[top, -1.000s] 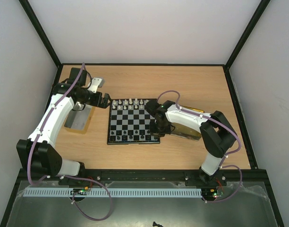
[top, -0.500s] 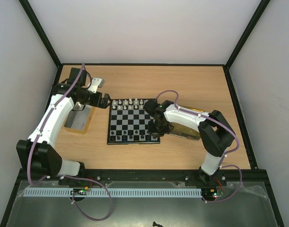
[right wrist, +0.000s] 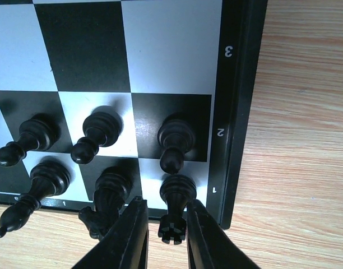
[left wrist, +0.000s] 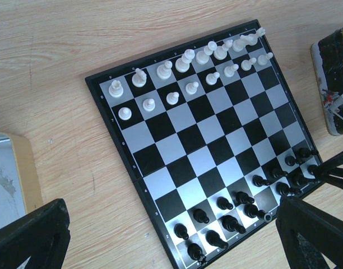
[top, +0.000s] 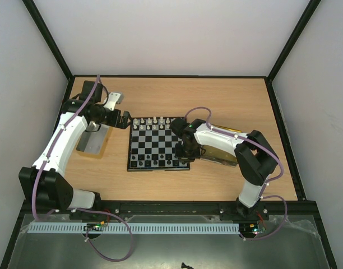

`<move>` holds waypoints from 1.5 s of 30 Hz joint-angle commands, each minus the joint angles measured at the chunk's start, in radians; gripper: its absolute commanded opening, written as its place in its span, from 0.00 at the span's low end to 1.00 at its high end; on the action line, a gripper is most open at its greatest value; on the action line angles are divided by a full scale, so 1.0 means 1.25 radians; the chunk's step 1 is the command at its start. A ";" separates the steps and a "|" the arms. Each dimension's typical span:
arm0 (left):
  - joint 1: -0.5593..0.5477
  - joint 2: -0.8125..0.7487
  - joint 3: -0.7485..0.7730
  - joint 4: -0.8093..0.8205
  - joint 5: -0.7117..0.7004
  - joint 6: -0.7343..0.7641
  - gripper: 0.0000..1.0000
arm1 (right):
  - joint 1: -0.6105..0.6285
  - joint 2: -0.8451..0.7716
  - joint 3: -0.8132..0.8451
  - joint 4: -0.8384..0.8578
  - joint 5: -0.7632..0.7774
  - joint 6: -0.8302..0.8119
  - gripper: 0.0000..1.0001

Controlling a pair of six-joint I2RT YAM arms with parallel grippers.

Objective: Set up the chess pieces on the board
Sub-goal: Place the chess piece on the chessboard, then reset both arms

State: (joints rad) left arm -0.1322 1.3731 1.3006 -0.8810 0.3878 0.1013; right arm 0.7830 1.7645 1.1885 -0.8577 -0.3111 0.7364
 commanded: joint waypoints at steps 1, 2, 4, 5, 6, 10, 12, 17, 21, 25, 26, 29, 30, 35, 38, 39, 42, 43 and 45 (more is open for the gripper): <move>0.005 -0.015 -0.006 -0.001 0.002 0.004 1.00 | 0.006 0.000 0.021 -0.005 0.002 -0.007 0.19; 0.005 -0.016 -0.006 -0.001 0.002 0.004 1.00 | 0.007 -0.002 0.021 -0.005 0.001 -0.007 0.19; 0.005 -0.017 -0.006 -0.002 0.004 0.004 1.00 | 0.007 -0.005 0.021 -0.008 0.003 -0.007 0.21; 0.005 -0.019 -0.006 -0.002 0.003 0.004 1.00 | 0.007 -0.005 0.022 -0.009 0.002 -0.009 0.24; 0.005 -0.020 -0.006 -0.002 0.004 0.004 1.00 | 0.008 -0.004 0.022 -0.011 0.003 -0.010 0.24; 0.005 -0.022 -0.006 -0.004 0.006 0.005 1.00 | 0.010 -0.009 0.022 -0.013 0.008 -0.008 0.25; 0.005 -0.023 -0.006 -0.006 0.006 0.005 1.00 | 0.010 -0.012 0.022 -0.014 0.007 -0.006 0.25; 0.005 -0.025 -0.006 -0.008 0.006 0.005 1.00 | 0.011 -0.018 0.026 -0.021 0.016 -0.007 0.25; 0.005 -0.027 -0.004 -0.010 0.006 0.005 1.00 | 0.011 -0.021 0.034 -0.034 0.029 -0.013 0.25; 0.005 -0.031 -0.007 -0.014 0.008 0.007 1.00 | 0.011 -0.024 0.044 -0.049 0.049 -0.018 0.25; 0.006 -0.033 -0.008 -0.015 0.008 0.008 1.00 | 0.012 -0.025 0.044 -0.050 0.050 -0.018 0.25; 0.005 -0.039 -0.011 -0.017 0.009 0.010 1.00 | 0.011 -0.027 0.039 -0.052 0.056 -0.021 0.26; 0.005 -0.040 -0.013 -0.017 0.009 0.011 1.00 | 0.011 -0.028 0.037 -0.054 0.059 -0.022 0.26; 0.005 -0.048 -0.019 -0.017 0.007 0.011 1.00 | 0.012 -0.042 0.051 -0.079 0.095 -0.026 0.26; 0.005 -0.050 -0.020 -0.015 0.004 0.012 1.00 | 0.011 -0.052 0.094 -0.113 0.131 -0.031 0.36; 0.005 -0.050 -0.021 -0.015 0.003 0.013 1.00 | 0.010 -0.057 0.110 -0.121 0.144 -0.031 0.39; 0.005 -0.053 -0.020 -0.018 0.004 0.014 1.00 | 0.011 -0.069 0.158 -0.143 0.170 -0.034 0.48; 0.005 -0.053 -0.019 -0.019 0.004 0.016 1.00 | 0.010 -0.076 0.171 -0.147 0.176 -0.032 0.52; 0.005 -0.050 -0.018 -0.024 0.003 0.023 1.00 | 0.010 -0.089 0.187 -0.141 0.181 -0.035 0.60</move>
State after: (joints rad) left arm -0.1322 1.3354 1.2888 -0.8860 0.3885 0.1070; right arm 0.7898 1.7134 1.3621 -0.9783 -0.1520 0.6983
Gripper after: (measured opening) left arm 0.997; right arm 0.562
